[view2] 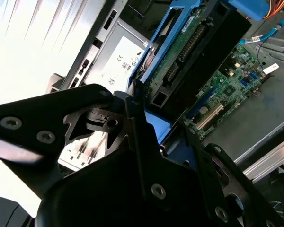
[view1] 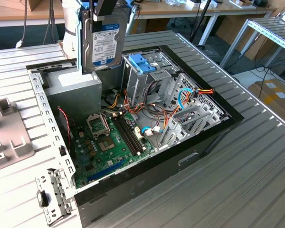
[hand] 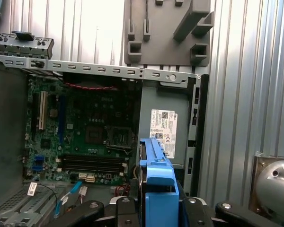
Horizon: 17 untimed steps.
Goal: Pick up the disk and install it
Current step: 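Pick up the disk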
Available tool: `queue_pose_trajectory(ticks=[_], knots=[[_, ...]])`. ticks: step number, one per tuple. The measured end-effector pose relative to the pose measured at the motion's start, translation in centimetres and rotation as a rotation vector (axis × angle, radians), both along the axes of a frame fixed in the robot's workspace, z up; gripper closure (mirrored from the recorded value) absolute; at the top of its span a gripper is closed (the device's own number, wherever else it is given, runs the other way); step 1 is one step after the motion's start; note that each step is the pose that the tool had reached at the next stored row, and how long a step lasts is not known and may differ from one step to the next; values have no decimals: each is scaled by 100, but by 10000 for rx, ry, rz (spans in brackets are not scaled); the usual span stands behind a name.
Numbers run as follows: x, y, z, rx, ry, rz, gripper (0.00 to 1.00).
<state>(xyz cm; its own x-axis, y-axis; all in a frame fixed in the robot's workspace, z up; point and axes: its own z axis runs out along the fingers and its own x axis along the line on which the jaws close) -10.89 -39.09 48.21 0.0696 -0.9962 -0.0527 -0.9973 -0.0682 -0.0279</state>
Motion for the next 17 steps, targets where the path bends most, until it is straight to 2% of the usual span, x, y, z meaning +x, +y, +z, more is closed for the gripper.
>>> queue_pose_trajectory(ticks=[17], knots=[[31,-144,-3,-1,1,0,63]])
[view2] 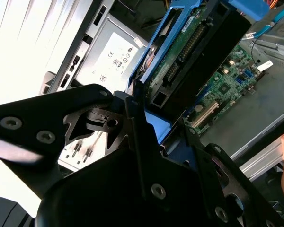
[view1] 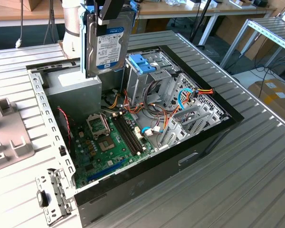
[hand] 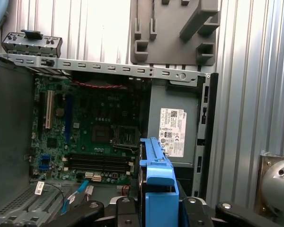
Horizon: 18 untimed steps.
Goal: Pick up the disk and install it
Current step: 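Pick up the disk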
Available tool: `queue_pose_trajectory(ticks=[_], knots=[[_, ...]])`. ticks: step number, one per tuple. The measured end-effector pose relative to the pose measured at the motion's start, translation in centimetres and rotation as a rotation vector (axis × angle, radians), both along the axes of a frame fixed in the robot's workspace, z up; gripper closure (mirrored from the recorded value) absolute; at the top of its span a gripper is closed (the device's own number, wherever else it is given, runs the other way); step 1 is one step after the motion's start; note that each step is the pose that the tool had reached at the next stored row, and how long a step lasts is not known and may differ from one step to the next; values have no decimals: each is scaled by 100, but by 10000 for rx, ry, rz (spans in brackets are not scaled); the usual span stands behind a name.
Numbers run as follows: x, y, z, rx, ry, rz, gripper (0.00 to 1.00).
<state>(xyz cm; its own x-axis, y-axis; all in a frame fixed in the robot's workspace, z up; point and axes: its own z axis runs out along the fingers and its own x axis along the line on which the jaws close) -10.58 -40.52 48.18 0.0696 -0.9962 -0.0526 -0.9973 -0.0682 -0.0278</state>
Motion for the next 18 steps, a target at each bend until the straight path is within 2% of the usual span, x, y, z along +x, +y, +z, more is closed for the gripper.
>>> queue_pose_trajectory(ticks=[12,18], knots=[[22,-100,-3,0,0,0,63],[42,-171,-5,1,0,0,63]])
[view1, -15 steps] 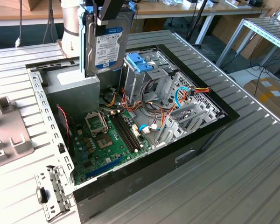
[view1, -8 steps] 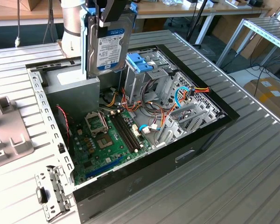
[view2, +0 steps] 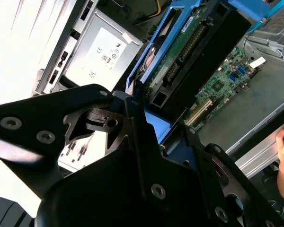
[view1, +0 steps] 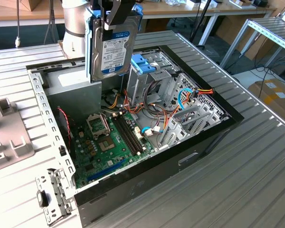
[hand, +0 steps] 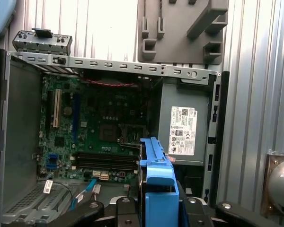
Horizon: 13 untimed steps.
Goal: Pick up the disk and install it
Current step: 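Pick up the disk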
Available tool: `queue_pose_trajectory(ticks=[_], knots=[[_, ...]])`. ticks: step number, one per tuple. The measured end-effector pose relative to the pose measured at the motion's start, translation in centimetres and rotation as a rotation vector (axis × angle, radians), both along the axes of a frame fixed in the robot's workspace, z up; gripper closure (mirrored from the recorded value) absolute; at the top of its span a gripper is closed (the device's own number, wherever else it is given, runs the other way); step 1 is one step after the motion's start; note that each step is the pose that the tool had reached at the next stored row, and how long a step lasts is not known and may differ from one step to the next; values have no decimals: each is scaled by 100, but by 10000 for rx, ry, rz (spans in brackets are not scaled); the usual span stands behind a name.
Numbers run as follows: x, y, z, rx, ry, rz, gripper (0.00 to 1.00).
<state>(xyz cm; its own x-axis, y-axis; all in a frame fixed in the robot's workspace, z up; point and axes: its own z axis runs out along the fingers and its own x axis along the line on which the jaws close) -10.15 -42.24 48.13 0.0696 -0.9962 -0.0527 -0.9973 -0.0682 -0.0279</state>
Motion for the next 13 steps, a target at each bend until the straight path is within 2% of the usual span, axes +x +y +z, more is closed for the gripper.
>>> queue_pose_trajectory(ticks=[13], knots=[[24,-100,-2,0,0,0,63]])
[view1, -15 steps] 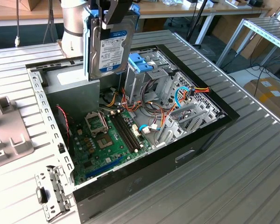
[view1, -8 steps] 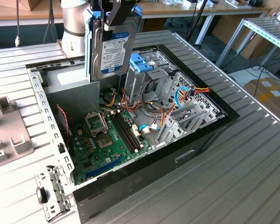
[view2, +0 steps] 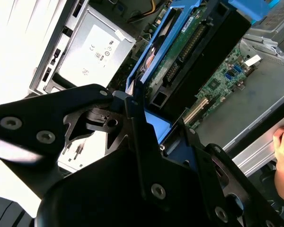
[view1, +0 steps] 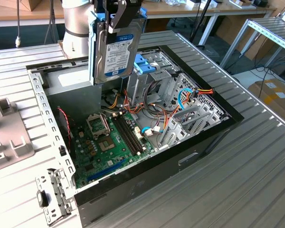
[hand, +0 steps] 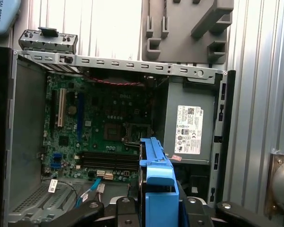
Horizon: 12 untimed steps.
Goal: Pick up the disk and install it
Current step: 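Pick up the disk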
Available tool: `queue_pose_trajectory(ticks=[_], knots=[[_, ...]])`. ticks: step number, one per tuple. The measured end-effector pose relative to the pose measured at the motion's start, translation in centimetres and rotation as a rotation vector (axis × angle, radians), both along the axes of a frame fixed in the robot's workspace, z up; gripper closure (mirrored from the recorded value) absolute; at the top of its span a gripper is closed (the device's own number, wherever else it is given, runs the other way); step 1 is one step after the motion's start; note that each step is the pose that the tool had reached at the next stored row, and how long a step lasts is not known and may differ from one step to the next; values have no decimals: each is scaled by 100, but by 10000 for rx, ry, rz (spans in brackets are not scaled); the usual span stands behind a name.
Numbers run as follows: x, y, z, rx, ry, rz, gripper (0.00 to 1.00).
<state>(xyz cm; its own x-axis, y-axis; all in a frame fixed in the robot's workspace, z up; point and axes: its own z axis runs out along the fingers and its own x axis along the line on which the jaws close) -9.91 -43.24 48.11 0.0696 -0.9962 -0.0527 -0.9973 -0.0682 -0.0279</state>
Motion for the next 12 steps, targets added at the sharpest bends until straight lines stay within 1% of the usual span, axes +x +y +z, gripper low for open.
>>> queue_pose_trajectory(ticks=[4,12], knots=[[3,-19,-1,0,0,-1,63],[5,-81,-5,1,0,0,63]])
